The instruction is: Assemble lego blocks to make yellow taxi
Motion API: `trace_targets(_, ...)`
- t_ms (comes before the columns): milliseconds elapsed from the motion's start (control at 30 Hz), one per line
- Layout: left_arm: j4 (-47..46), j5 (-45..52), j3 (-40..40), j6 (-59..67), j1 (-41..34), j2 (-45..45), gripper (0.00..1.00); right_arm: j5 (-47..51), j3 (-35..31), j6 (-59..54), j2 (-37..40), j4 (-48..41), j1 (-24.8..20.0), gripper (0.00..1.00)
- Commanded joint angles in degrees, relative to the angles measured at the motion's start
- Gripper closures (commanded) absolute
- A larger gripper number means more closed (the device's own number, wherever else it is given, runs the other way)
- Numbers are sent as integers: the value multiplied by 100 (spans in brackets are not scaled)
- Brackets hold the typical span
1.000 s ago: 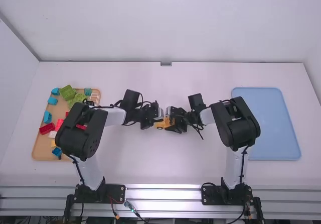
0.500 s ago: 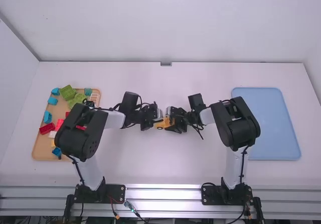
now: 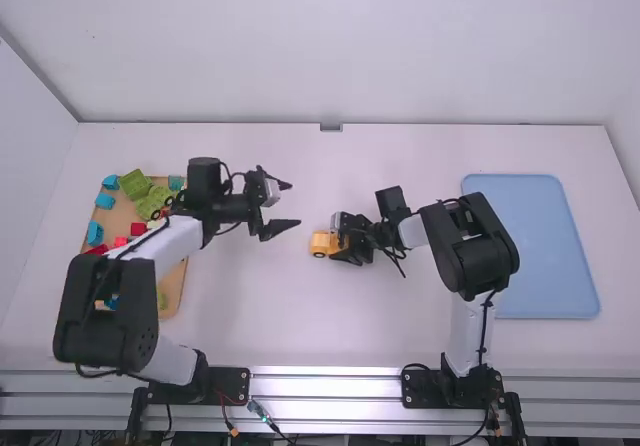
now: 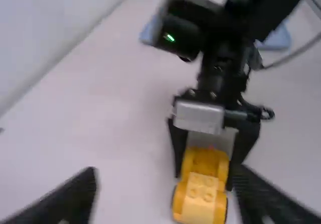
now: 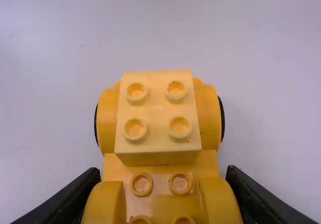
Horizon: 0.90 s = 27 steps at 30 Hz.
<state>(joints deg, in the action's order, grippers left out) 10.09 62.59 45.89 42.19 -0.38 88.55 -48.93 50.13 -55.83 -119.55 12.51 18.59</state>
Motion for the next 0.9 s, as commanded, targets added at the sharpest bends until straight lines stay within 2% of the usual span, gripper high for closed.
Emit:
trace_targets(0,-68,76,33,-1163,273,-348,1,442,-101,52,-131,-85,-22,34)
trace_targets(100,-61,90,33,-2006,507,-595,1,439,-101,50,-131,-98,-22,27)
trace_targets(133,-61,81,35,-2643,675,-715,1,439,-98,57,-131,-101,-22,22)
trace_targets(300,-33,83,33,-3888,1163,-876,0,691,79,680,-83,-267,-24,5)
trace_targets(367,-17,81,33,-4030,1261,-874,1,778,157,623,28,-577,-22,6)
trace_targets(467,-48,81,33,-4052,1447,-872,1,953,391,203,361,-1499,-22,1)
trace_targets(633,-109,-70,33,-4428,1606,-874,1,1506,857,-13,1001,-2918,-22,1)
trace_targets(700,-157,-428,33,-4787,1620,-874,1,1847,990,-11,1268,-3346,-22,1)
trace_targets(833,-595,-1757,33,-5257,1617,-874,1,2535,1198,52,1709,-3884,-22,1)
trace_targets(867,-861,-2363,33,-5405,1624,-874,1,2710,1211,48,1849,-3917,-22,1)
